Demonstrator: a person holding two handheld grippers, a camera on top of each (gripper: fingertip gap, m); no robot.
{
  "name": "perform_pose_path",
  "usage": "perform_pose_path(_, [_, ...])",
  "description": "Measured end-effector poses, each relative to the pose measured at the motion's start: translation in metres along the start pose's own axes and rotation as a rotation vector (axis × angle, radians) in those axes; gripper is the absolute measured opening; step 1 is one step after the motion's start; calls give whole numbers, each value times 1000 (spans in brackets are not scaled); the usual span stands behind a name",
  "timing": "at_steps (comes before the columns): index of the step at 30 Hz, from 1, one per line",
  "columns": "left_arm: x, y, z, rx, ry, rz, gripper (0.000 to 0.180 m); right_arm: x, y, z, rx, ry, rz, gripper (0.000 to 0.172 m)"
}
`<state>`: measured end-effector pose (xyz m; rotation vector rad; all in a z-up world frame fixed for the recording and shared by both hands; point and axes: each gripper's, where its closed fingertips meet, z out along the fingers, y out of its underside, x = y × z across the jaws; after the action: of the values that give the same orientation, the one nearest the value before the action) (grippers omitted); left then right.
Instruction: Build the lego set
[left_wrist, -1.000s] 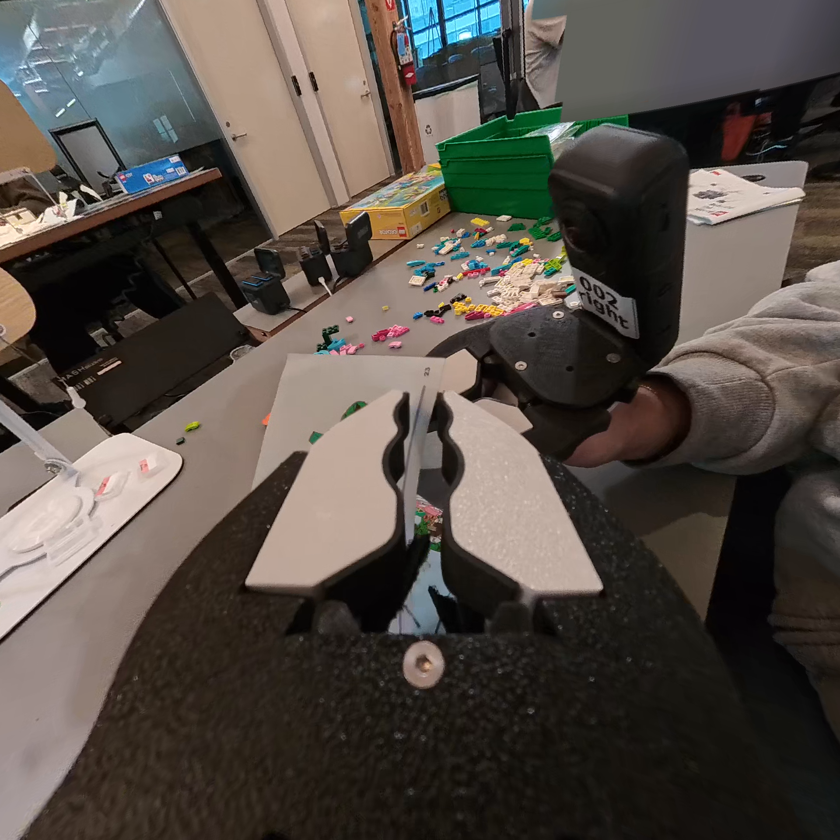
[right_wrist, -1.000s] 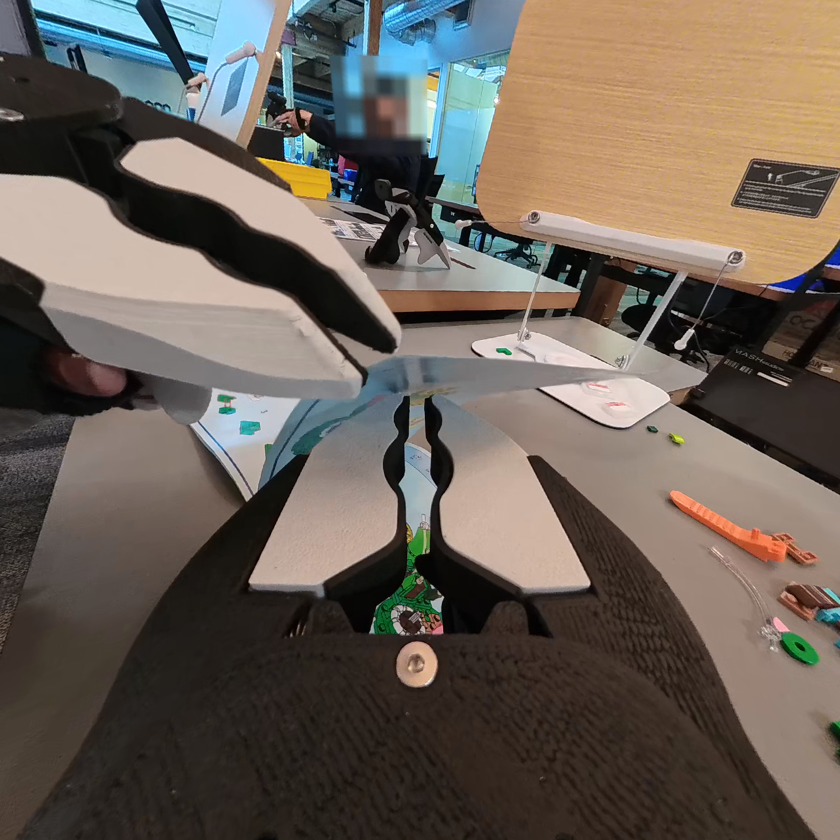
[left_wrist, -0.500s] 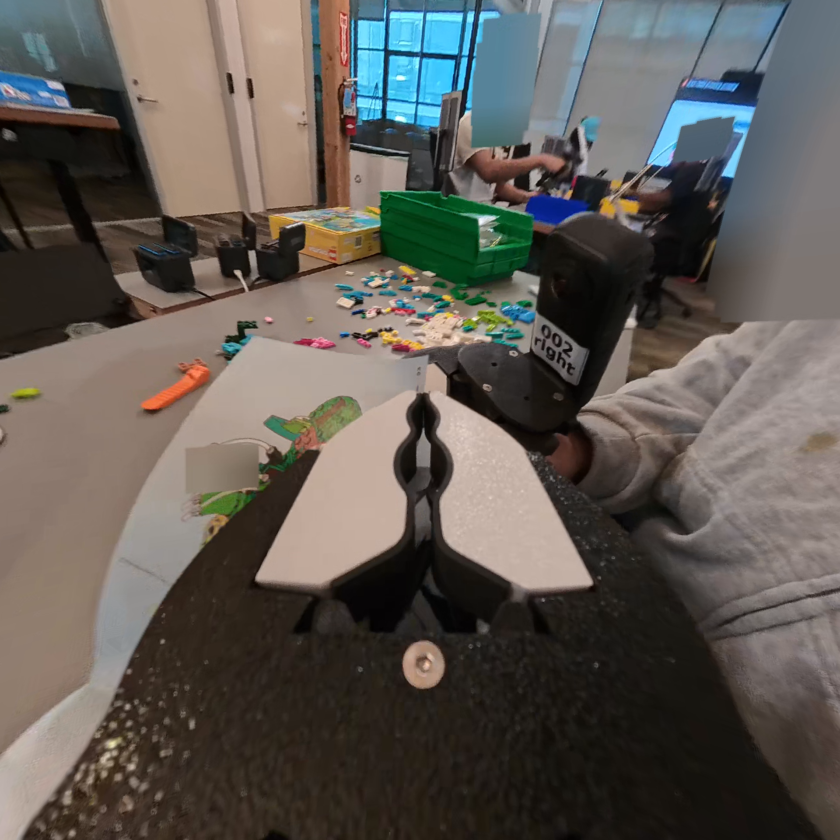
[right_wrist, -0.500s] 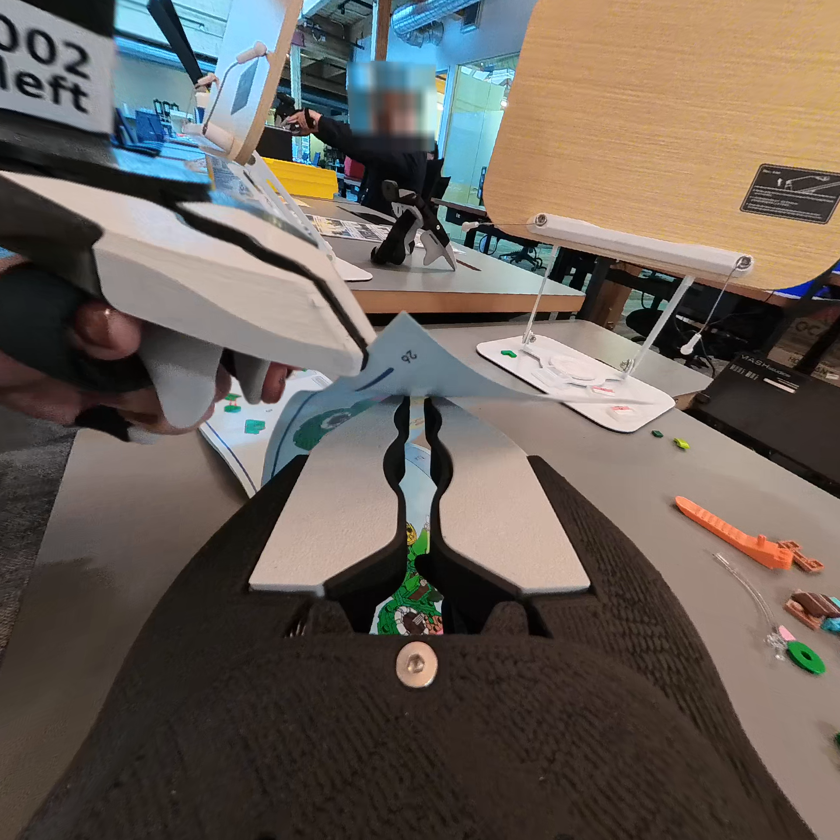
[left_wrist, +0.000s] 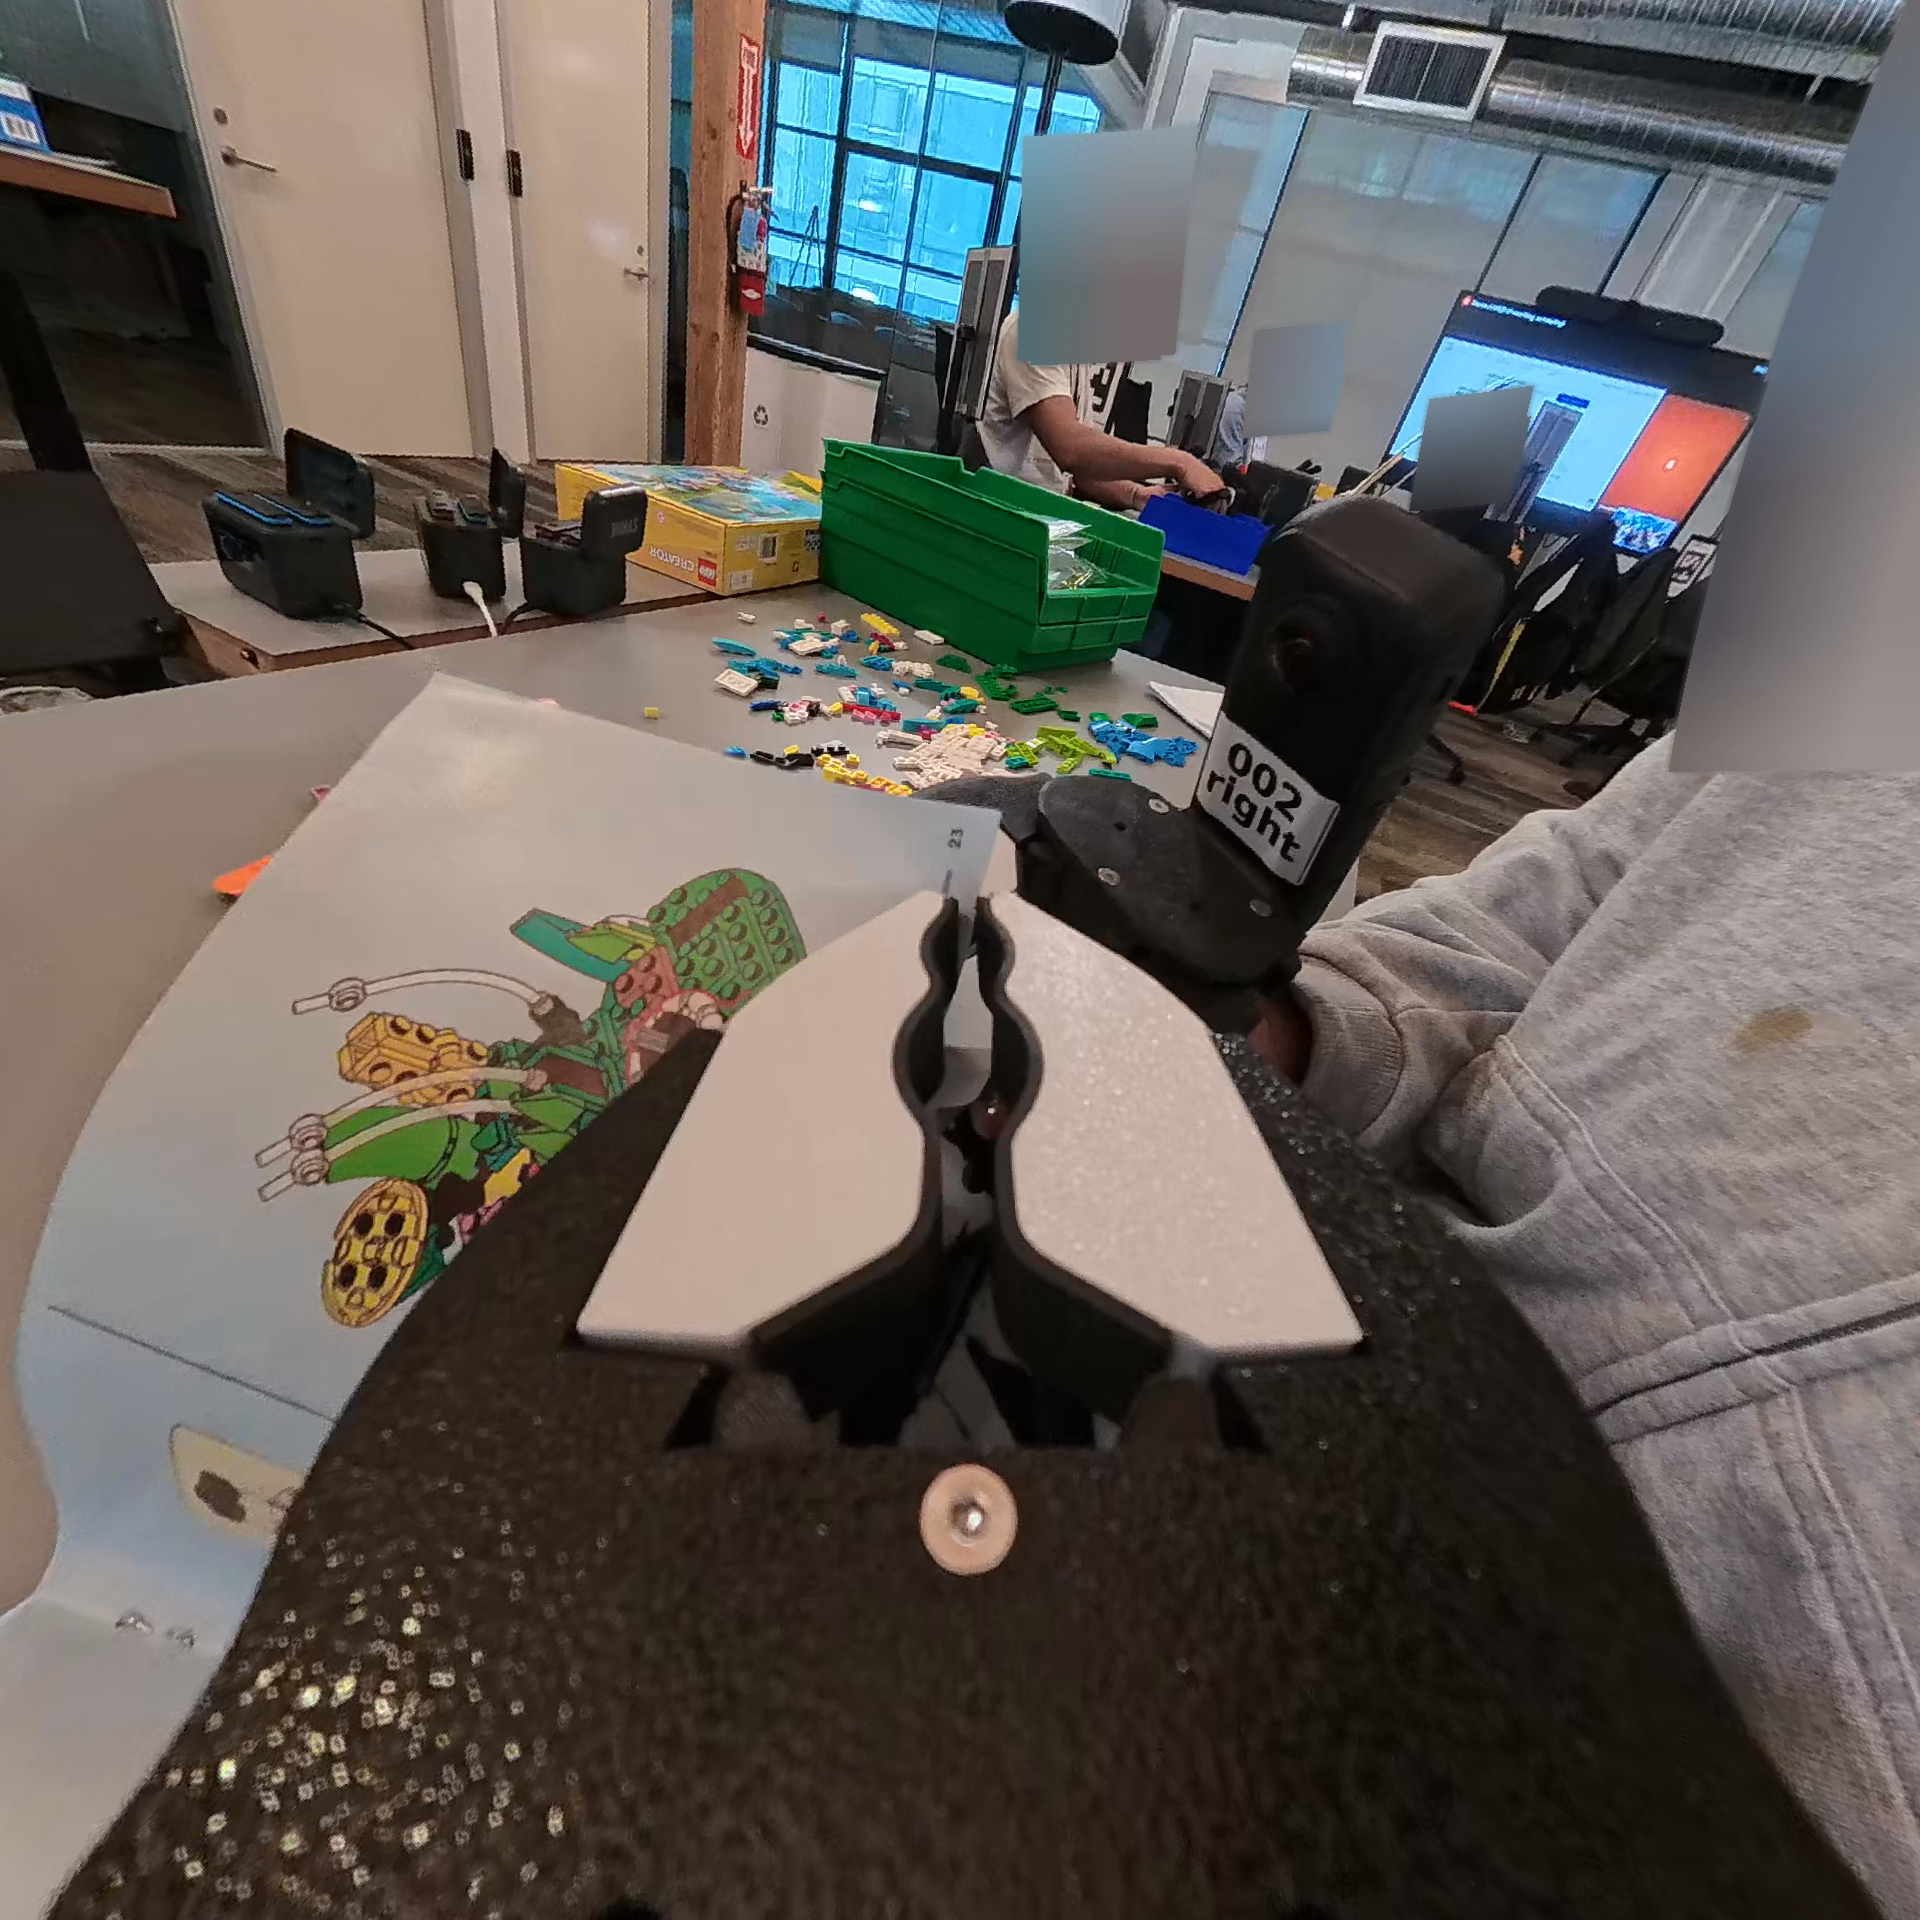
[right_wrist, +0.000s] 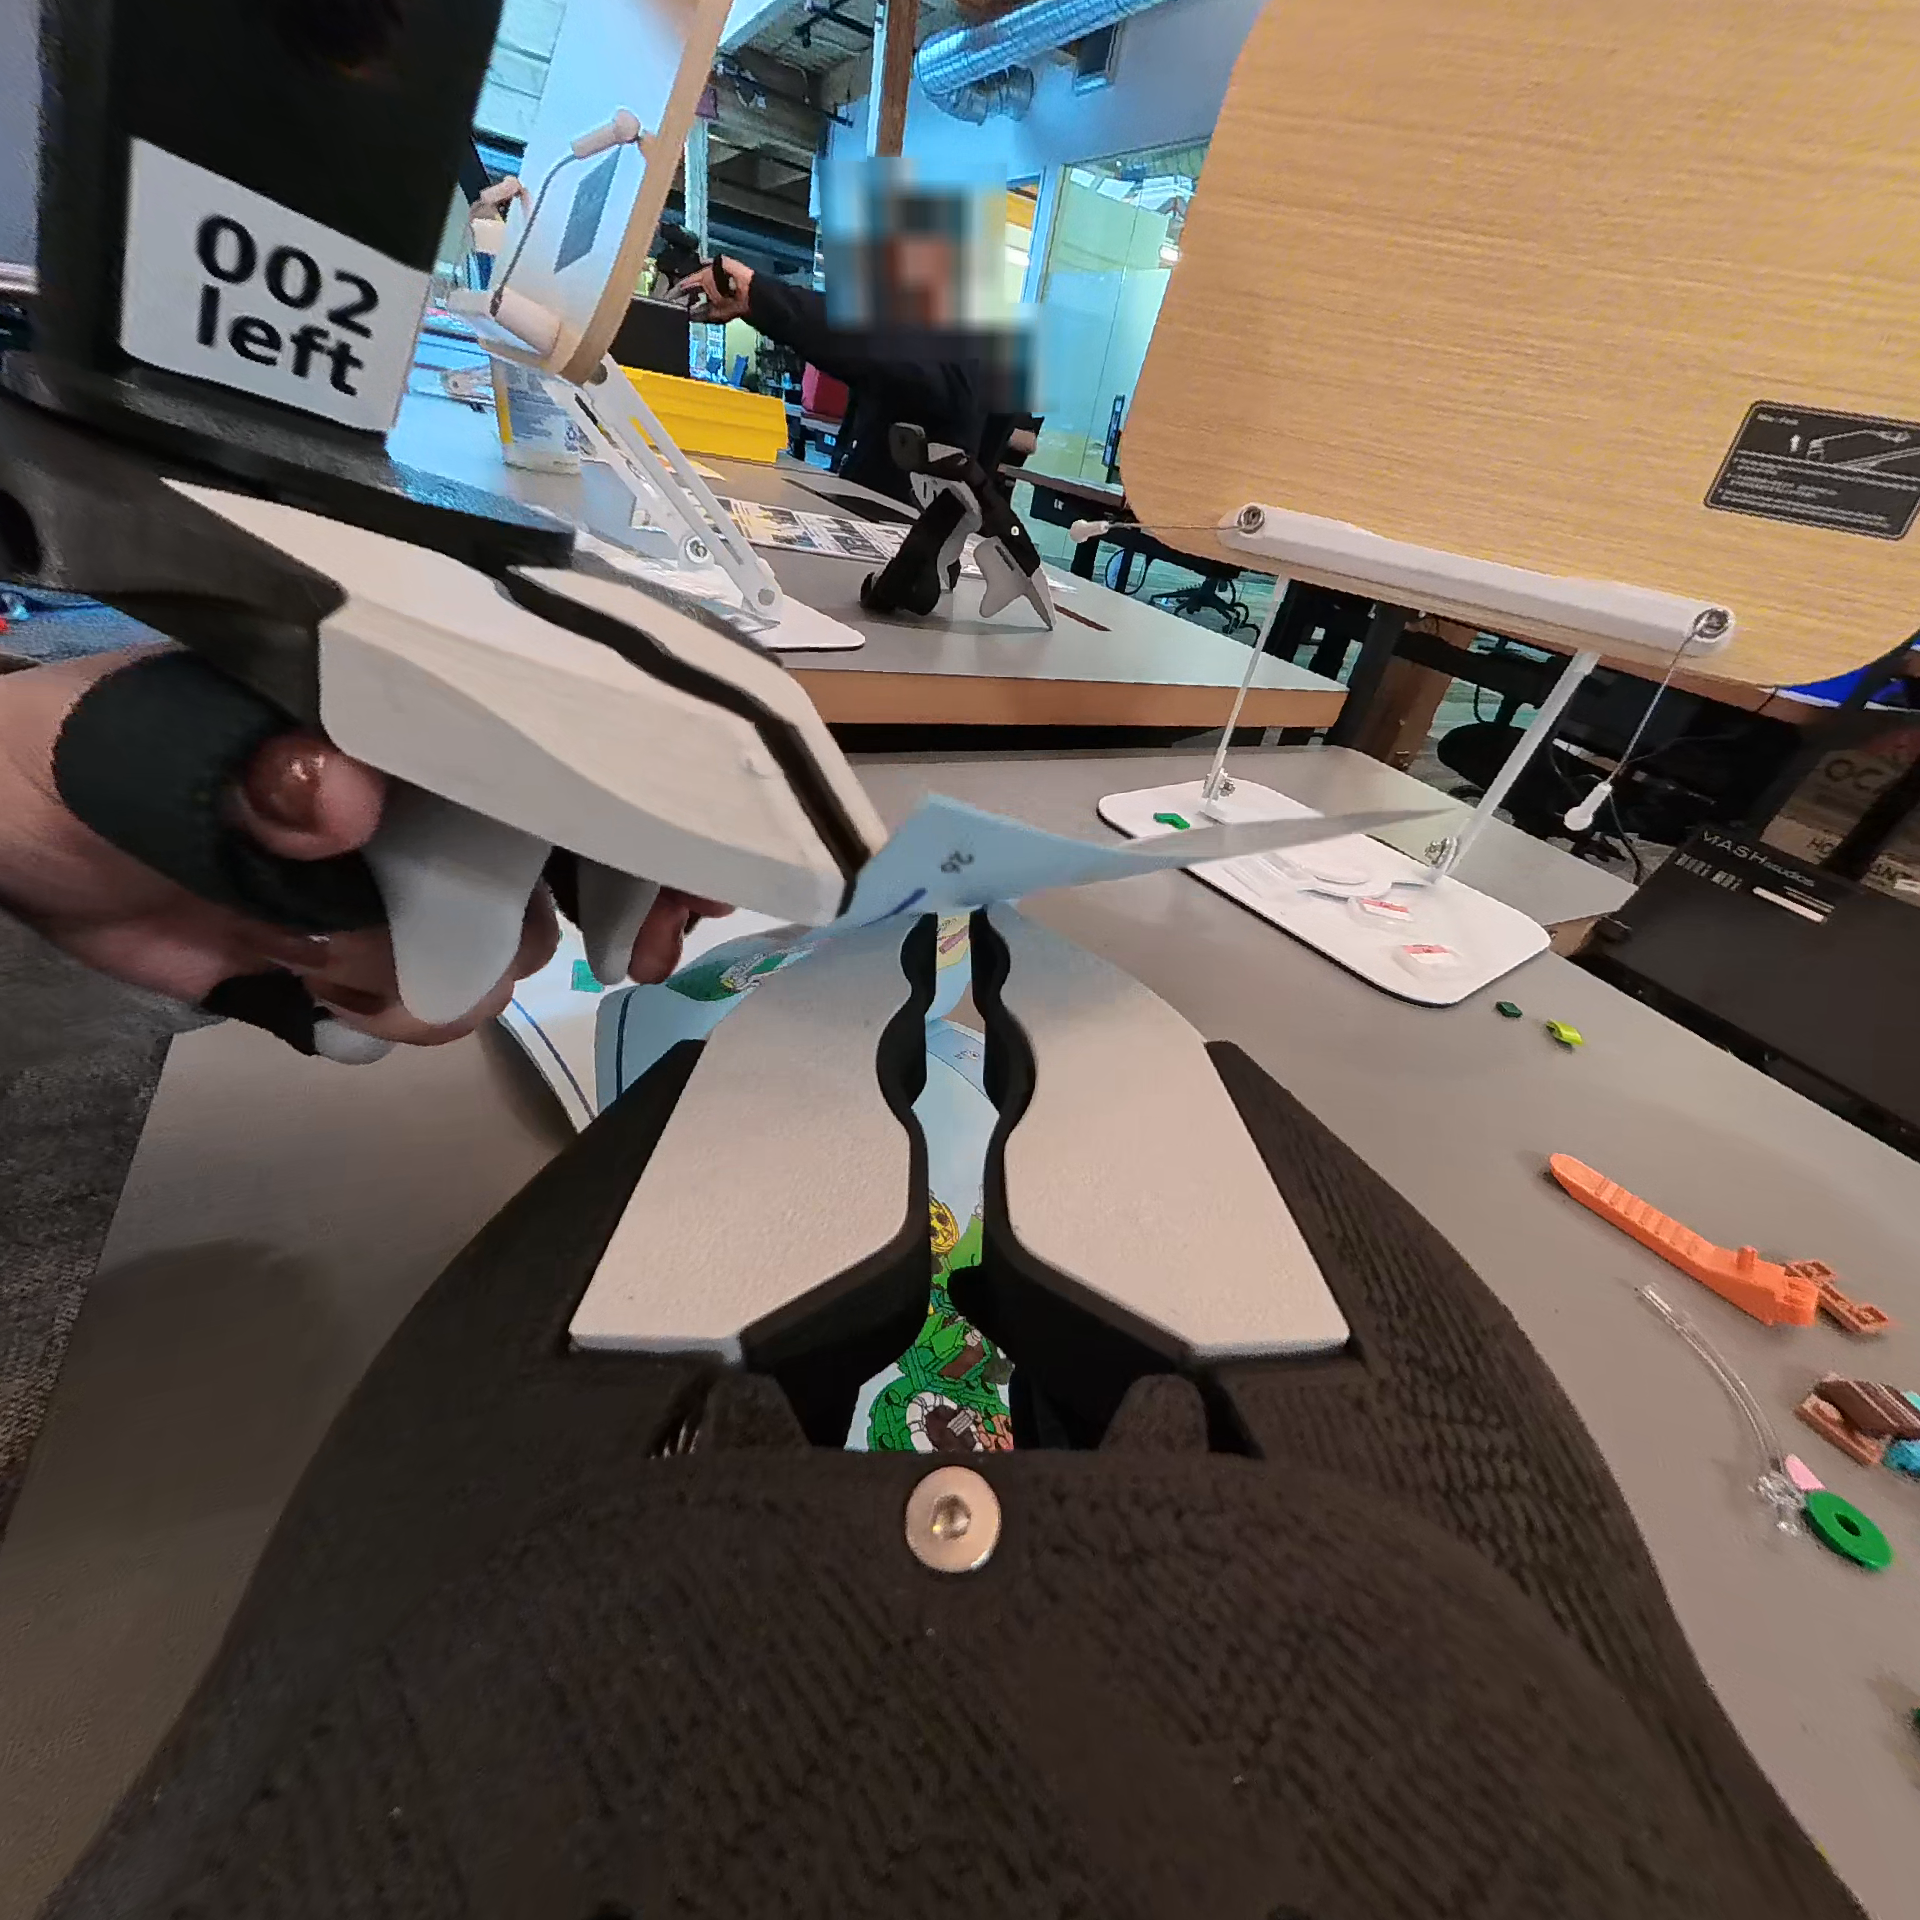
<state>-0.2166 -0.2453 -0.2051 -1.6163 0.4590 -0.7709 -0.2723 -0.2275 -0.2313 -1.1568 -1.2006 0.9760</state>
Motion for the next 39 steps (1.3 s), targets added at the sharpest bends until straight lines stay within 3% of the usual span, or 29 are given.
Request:
perform_pose_path(16, [2,3,1,-42,-32,69,8,2,-2,-1,6,10,-3,3])
perform_pose_path(22, [-4,-14,-9,-12,-174,223,21,6,-3,-2,16,23,15,4])
perform_pose_path(30, [0,-16,-3,-42,-160,264,12,5,-3,-2,18,16,10,3])
perform_pose_path(35, [-1,-10,1,-74,-161,282,16,4,-4,-2,19,14,10,3])
perform_pose_path(39, [-1,-14,1,-66,-194,332,2,4,-4,-2,20,11,8,3])
